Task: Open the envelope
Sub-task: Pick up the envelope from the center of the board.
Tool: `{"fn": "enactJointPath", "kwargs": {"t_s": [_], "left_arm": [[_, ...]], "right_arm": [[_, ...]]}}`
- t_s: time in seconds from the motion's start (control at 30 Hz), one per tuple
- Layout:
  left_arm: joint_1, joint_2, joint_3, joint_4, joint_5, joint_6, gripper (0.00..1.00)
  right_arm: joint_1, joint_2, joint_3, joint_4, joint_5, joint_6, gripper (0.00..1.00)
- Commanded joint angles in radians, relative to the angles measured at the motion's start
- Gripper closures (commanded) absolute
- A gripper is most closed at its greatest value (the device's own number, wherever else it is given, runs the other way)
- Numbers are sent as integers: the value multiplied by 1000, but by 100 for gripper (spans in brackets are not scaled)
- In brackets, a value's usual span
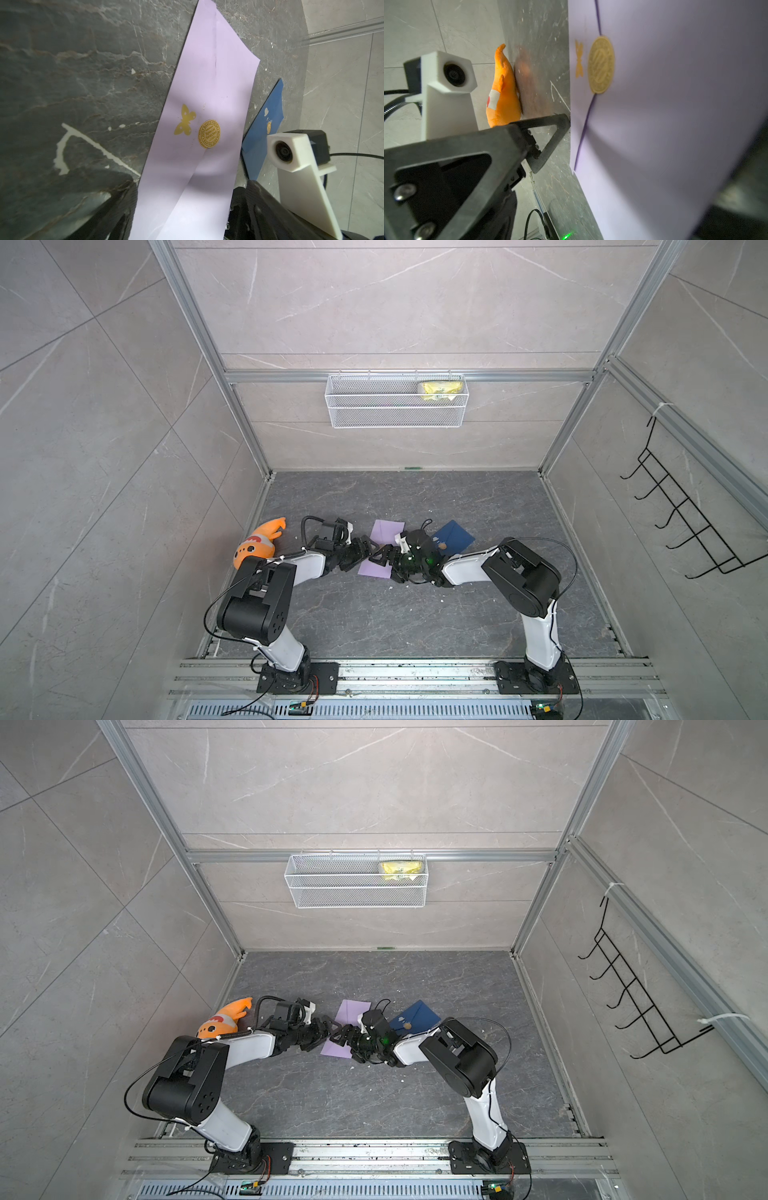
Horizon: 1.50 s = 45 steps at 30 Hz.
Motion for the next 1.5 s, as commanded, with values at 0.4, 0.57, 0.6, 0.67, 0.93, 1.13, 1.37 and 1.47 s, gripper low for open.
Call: {"fn": "enactJointPath", "kwargs": {"t_s": [0.4, 0.57, 0.6, 0.67, 0.93, 1.13, 1.37, 1.47], "left_arm": [[4, -67, -12, -25, -4, -36, 15], [23, -176, -6, -34, -20, -75, 15], [29, -199, -4, -40, -19, -78, 15], [51, -254, -6, -28, 9, -89, 16], [99, -325, -82, 286, 155, -278, 17], [99, -205, -176, 711, 188, -507, 23], [89, -46, -204, 1123, 209, -694, 43], [79, -33, -202, 1159, 203, -704, 52]], "right_arm": [[-9, 5, -15, -74, 78, -43, 88], [-12, -59, 13, -117, 84, -113, 94], [-15, -75, 17, -110, 83, -123, 95], [-28, -108, 14, -55, 74, -133, 94], [-70, -200, 1, 187, 58, -98, 92], [-70, -253, 8, 221, 76, -103, 91], [-68, -254, 24, 216, 85, -103, 90], [-68, -245, 23, 225, 86, -100, 90]]}}
